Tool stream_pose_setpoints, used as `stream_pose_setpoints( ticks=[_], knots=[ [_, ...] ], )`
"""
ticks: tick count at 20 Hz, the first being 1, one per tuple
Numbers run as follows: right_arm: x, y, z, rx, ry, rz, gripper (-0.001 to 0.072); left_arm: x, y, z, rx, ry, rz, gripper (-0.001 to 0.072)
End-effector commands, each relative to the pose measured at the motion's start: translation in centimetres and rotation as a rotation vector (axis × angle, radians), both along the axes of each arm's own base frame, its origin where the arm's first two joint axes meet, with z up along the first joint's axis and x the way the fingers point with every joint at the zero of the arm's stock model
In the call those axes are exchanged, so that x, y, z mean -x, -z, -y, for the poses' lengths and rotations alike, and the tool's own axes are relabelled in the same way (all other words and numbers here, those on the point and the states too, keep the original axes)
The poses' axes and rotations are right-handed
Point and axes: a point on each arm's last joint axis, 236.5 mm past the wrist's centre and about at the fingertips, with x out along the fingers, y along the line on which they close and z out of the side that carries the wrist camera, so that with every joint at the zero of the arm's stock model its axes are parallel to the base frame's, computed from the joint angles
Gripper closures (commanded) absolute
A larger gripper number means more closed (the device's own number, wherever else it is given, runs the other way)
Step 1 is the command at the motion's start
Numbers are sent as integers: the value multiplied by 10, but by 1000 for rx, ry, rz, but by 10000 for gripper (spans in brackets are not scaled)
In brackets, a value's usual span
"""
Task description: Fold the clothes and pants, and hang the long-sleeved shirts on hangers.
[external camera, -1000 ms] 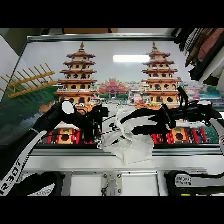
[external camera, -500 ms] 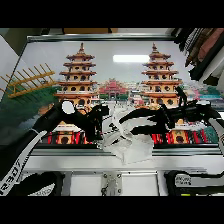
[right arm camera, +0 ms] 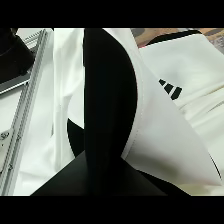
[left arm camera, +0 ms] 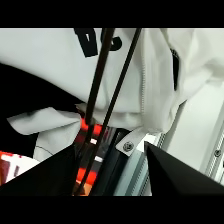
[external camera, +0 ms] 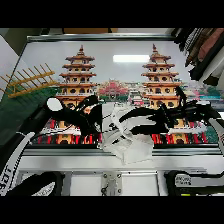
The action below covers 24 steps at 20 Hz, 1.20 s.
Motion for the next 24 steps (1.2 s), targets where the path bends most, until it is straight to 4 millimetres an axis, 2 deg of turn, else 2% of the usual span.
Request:
stream_pose_setpoints(
  ticks=[1,5,7,9,12,13,14,16,19,24],
  knots=[
    [-7,-9,-1,-32,27,12,699,-14,-12,-13,7,-147,-11,270],
    [-22,-49,-5,-112,103,105,699,-54,-43,-45,58,-479,26,270],
    [-34,-72,-5,-125,178,138,699,-58,-54,-52,79,-584,43,270],
    [-43,-92,-4,-105,249,193,700,-49,-47,-56,50,-667,44,270],
    [-46,-118,-3,-82,316,244,700,-17,-20,-39,54,-738,-59,266],
    [-45,-124,-3,-77,328,251,700,-5,-10,-31,50,-743,-92,179],
    [-43,-129,-3,-72,335,265,700,6,1,-22,46,-754,-134,62],
    [-41,-135,-4,-71,342,264,700,21,23,-9,32,-787,-197,63],
    [-40,-137,-5,-75,346,243,699,31,45,13,11,-840,-277,63],
    [-41,-136,-4,-78,355,215,700,31,60,47,0,-808,-327,63]
  ],
)
